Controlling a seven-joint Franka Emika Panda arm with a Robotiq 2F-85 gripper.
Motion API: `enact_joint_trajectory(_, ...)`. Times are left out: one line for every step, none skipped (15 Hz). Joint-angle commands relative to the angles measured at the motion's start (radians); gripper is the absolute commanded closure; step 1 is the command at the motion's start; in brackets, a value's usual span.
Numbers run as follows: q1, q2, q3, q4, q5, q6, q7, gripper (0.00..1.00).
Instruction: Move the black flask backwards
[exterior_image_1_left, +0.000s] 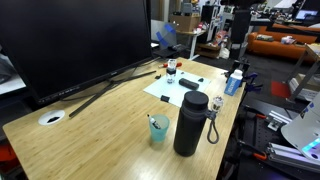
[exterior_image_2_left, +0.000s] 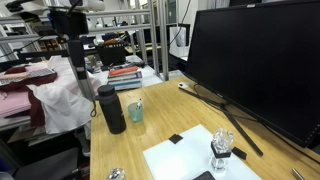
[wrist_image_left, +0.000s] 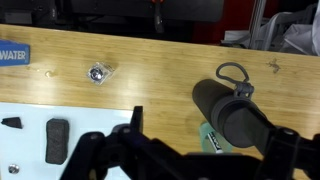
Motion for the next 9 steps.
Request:
enact_joint_trajectory(0.016, 0.003, -0.006, 0.000, 0.018, -0.004, -0.021, 0.00)
enact_joint_trajectory(0.026, 0.002, -0.006, -0.005, 0.028, 0.000, -0.034, 0.00)
enact_joint_trajectory(0.034, 0.002, -0.007, -0.010, 0.041, 0.002, -0.045, 0.00)
enact_joint_trajectory(0.043, 0.001, -0.008, -0.019, 0.057, 0.009, -0.055, 0.00)
enact_joint_trajectory(0.048, 0.000, -0.012, -0.023, 0.071, 0.012, -0.064, 0.00)
enact_joint_trajectory(0.060, 0.000, -0.024, -0.026, 0.104, 0.011, -0.083, 0.00)
enact_joint_trajectory(0.063, -0.002, -0.024, -0.030, 0.110, 0.015, -0.084, 0.00)
enact_joint_trajectory(0.062, -0.004, -0.015, -0.035, 0.093, 0.021, -0.081, 0.00)
enact_joint_trajectory(0.003, 0.001, -0.002, 0.000, -0.001, -0.002, 0.001, 0.00)
